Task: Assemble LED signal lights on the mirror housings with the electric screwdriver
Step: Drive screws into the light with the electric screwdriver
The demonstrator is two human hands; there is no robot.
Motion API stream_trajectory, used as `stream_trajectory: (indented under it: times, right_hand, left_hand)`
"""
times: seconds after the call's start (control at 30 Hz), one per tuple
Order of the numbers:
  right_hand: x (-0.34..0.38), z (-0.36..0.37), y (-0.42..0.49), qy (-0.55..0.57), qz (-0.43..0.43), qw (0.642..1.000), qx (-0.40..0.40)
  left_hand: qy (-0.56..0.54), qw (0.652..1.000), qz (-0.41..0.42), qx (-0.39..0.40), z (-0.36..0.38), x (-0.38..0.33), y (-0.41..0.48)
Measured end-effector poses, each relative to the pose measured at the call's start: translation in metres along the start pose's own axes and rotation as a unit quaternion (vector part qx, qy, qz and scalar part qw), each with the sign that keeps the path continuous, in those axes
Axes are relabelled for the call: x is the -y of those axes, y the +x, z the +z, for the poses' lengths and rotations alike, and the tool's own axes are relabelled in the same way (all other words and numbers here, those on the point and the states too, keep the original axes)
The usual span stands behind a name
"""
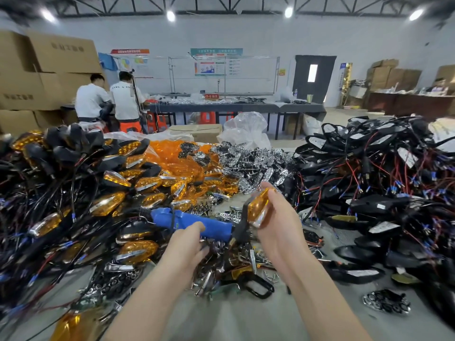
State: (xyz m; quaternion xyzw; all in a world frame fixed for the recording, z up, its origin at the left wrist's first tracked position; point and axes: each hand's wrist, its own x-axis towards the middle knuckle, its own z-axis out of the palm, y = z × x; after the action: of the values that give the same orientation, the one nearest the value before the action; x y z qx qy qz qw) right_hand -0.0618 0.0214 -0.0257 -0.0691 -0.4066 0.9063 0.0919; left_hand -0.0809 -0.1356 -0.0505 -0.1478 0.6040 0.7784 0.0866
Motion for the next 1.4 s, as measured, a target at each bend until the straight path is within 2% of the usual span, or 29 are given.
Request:
stream_trajectory:
  times: [0.07,0.13,0.23,0.27,0.33,0.47,0.6,0.67,0.73,0.83,0.9,1.0,1.1,1.27,1.33,1.4]
  right_hand:
    - [0.004,0.007,0.004,0.037,-0.024,0.999,-0.017]
    - [0.010,0.016,0.011,0.057,-0.043,0.997,-0.019]
    - [0.023,0.034,0.021,0.067,-0.071,0.995,-0.017]
    - [0.028,0.041,0.024,0.071,-0.080,0.994,-0.018]
    - [0.037,0.055,0.029,0.078,-0.096,0.992,-0.021]
    - [0.057,0.067,0.031,0.113,-0.130,0.985,-0.019]
    - [0.081,0.069,0.030,0.165,-0.176,0.970,-0.019]
    - [0.087,0.069,0.029,0.183,-0.181,0.966,-0.025]
    - [0.080,0.066,0.029,0.178,-0.157,0.971,-0.015]
    - [0.053,0.062,0.031,0.142,-0.099,0.985,0.022]
    - [0.029,0.064,0.035,0.136,-0.064,0.988,0.034]
    - [-0.011,0.078,0.045,0.144,0.005,0.989,0.023]
    - [-0.050,0.101,0.059,0.151,0.066,0.986,0.027]
    - [-0.092,0.153,0.082,0.162,0.168,0.971,0.051]
    - [-0.094,0.188,0.092,0.153,0.170,0.969,0.089]
    - [-0.088,0.232,0.103,0.098,0.138,0.976,0.137]
  left_hand:
    - [0.094,0.994,0.054,0.017,-0.014,0.011,-0.005]
    - [0.179,0.971,0.148,0.049,-0.030,0.023,-0.009]
    - [0.335,0.890,0.291,0.106,-0.048,0.036,-0.012]
    - [0.371,0.867,0.311,0.119,-0.049,0.037,-0.010]
    - [0.400,0.846,0.331,0.122,-0.046,0.035,-0.004]
    - [0.387,0.840,0.373,0.072,-0.032,0.024,0.016]
    - [0.290,0.853,0.432,0.040,-0.006,-0.013,0.015]
    - [0.262,0.845,0.466,0.011,0.003,-0.044,0.015]
    - [0.288,0.814,0.504,-0.012,0.001,-0.076,0.016]
    - [0.377,0.746,0.544,-0.072,-0.030,-0.118,0.024]
    - [0.439,0.715,0.529,-0.125,-0.062,-0.137,0.033]
    - [0.504,0.687,0.490,-0.185,-0.117,-0.149,0.045]
    - [0.524,0.693,0.449,-0.209,-0.164,-0.144,0.053]
    - [0.455,0.752,0.391,-0.274,-0.213,-0.138,0.060]
    - [0.419,0.764,0.390,-0.298,-0.224,-0.149,0.062]
    - [0.379,0.765,0.402,-0.330,-0.233,-0.170,0.066]
